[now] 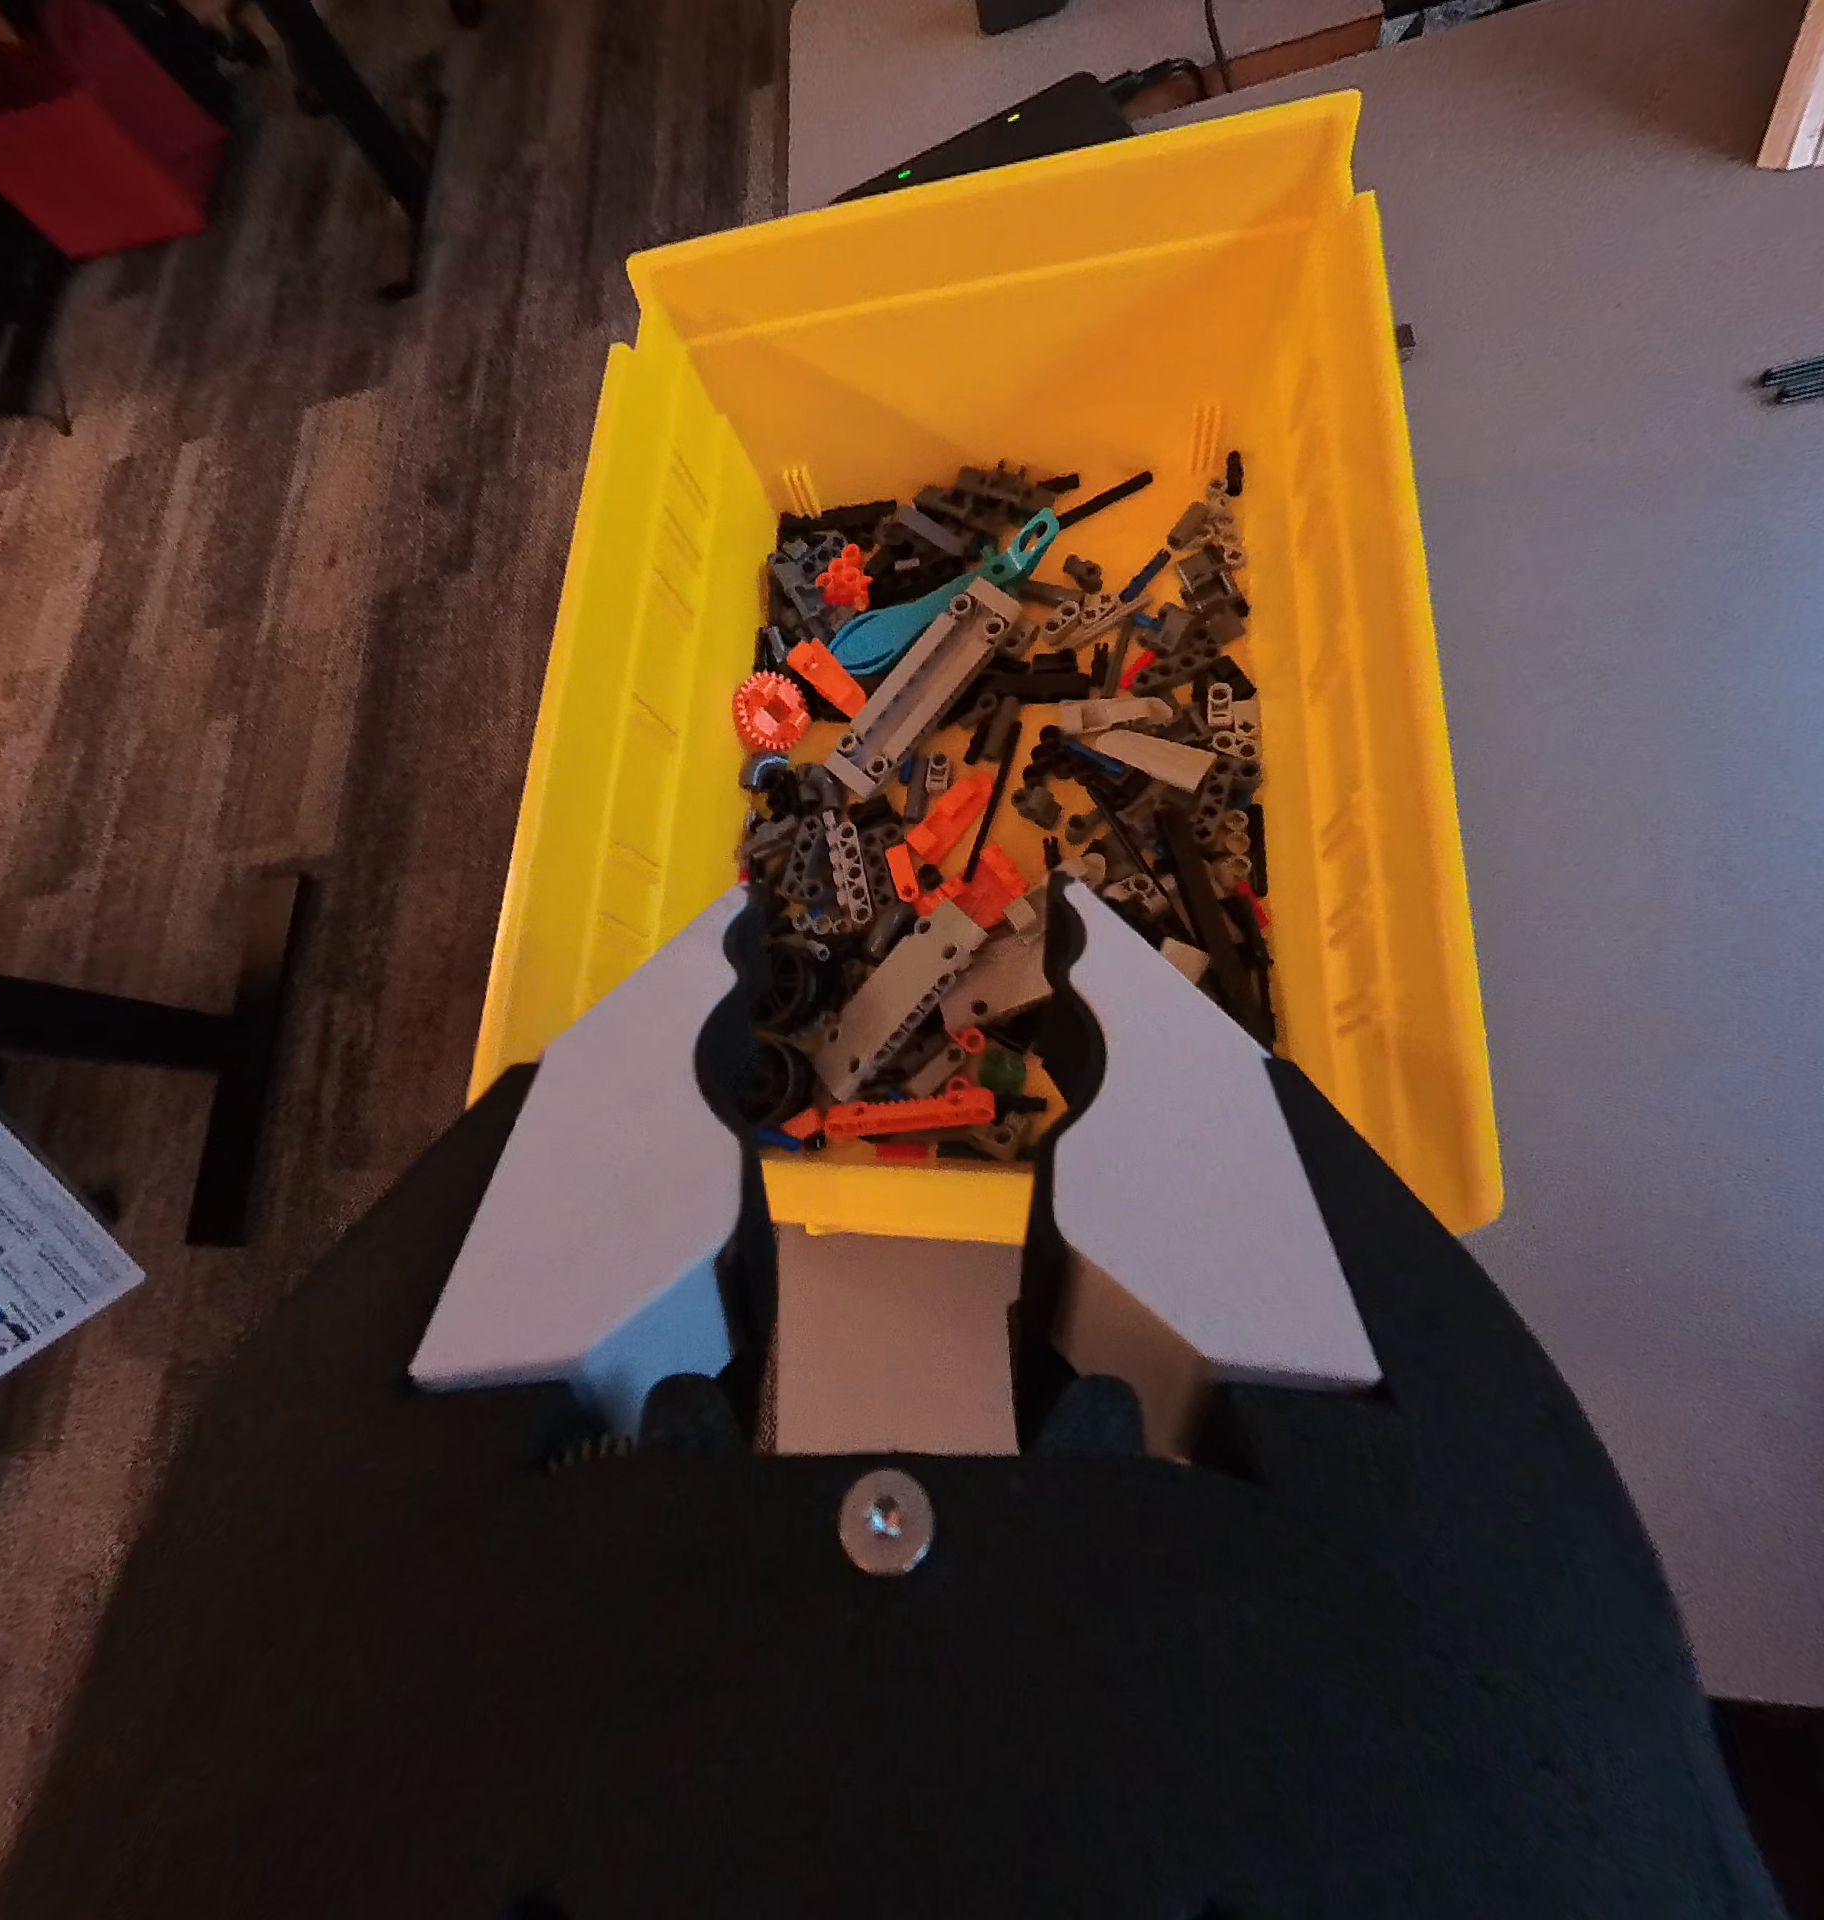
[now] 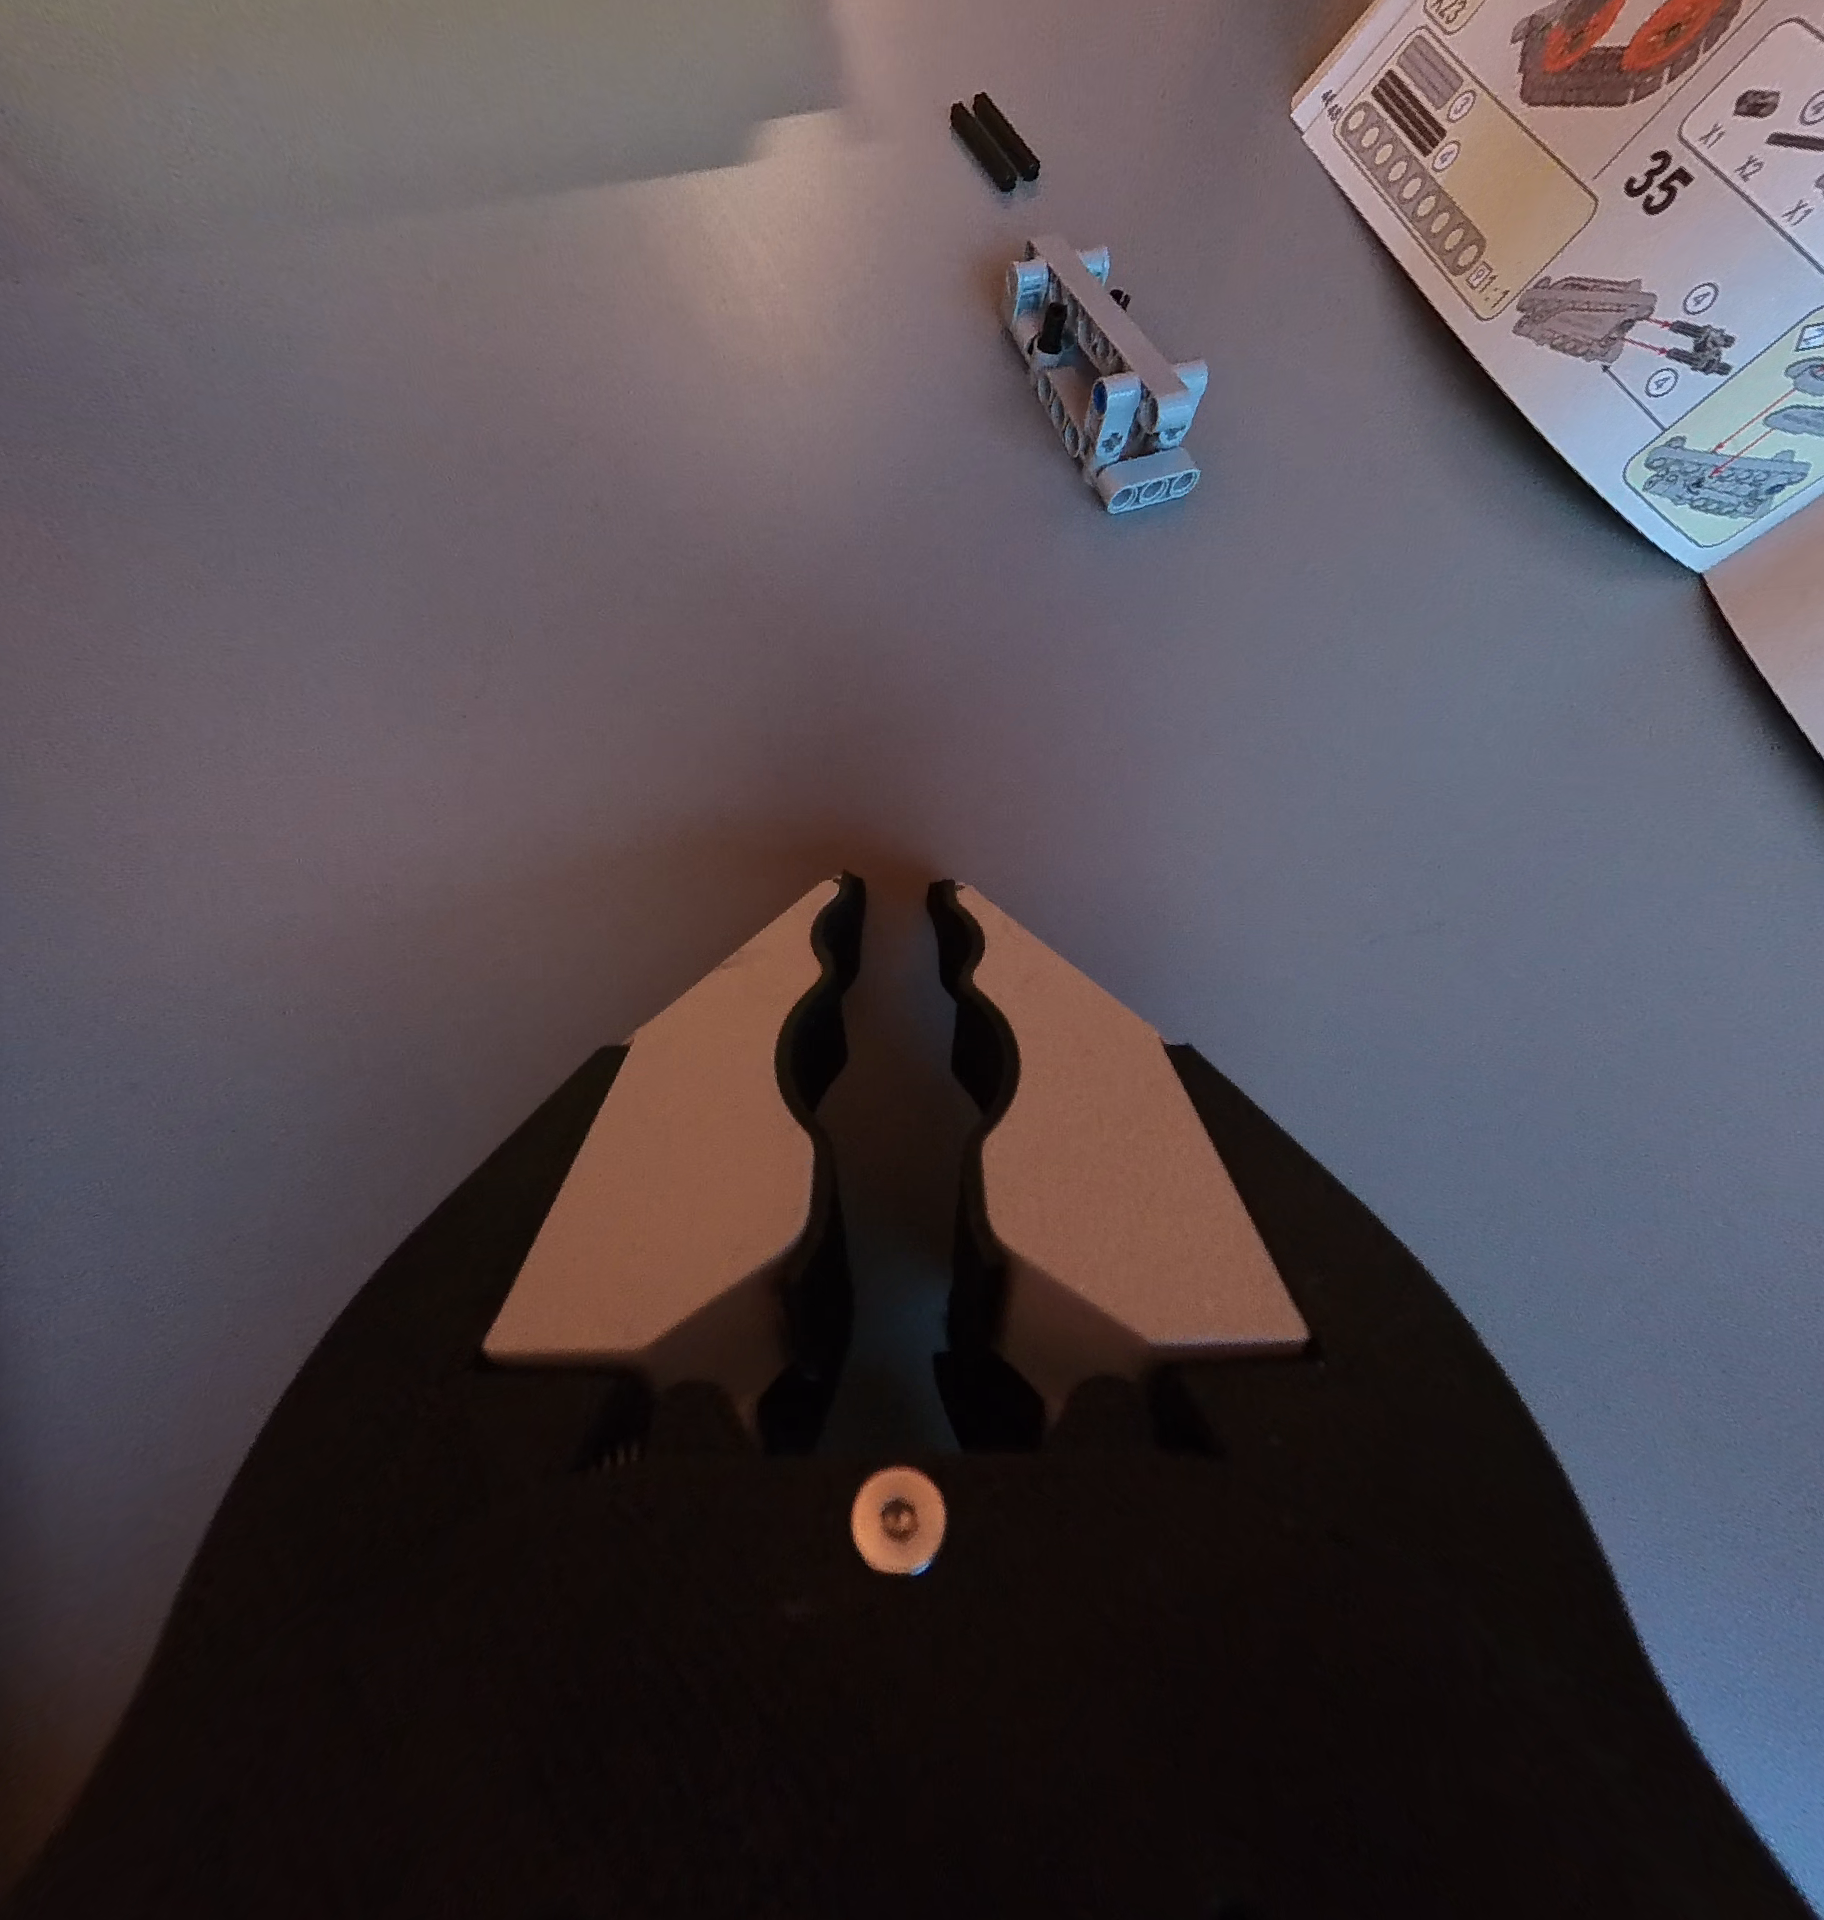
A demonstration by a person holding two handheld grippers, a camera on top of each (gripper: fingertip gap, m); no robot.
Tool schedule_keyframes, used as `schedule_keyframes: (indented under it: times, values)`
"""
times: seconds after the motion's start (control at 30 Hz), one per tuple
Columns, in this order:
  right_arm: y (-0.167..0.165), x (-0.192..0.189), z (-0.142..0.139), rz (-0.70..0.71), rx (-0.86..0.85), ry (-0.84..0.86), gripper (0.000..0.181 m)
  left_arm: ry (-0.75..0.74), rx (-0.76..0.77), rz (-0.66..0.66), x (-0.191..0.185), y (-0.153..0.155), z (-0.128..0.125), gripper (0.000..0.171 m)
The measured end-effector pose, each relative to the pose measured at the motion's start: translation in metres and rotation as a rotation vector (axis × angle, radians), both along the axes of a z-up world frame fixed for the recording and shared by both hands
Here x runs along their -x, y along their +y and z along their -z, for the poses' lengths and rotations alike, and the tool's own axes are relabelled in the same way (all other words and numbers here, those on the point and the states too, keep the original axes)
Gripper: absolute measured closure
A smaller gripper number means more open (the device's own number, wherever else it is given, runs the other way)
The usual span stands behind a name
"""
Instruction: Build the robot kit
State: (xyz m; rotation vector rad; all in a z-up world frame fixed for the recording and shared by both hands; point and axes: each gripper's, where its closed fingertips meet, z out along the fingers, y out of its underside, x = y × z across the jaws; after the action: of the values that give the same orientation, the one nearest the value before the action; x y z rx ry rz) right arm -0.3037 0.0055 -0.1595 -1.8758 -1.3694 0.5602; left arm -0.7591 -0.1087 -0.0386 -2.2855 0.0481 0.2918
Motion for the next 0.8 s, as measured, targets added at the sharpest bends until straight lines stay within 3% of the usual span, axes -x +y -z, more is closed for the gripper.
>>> schedule_keyframes:
  times: [0.2, 0.47, 0.6, 0.8]
  values:
    - [0.0, 0.0, 0.0, 0.0, -0.015, -0.005, 0.166, 0.013, 0.014, -0.019, 0.004, -0.006, -0.007, 0.12]
    - [-0.001, -0.001, 0.0, 0.002, -0.035, -0.012, 0.166, -0.081, 0.047, 0.024, 0.004, 0.006, 0.009, 0.122]
    - [-0.001, -0.001, 0.0, 0.002, -0.03, -0.01, 0.166, -0.06, 0.068, 0.001, 0.018, 0.014, 0.01, 0.123]
    - [-0.001, -0.001, 0.0, 0.003, -0.002, -0.001, 0.166, -0.093, 0.132, 0.135, 0.012, 0.046, 0.018, 0.127]
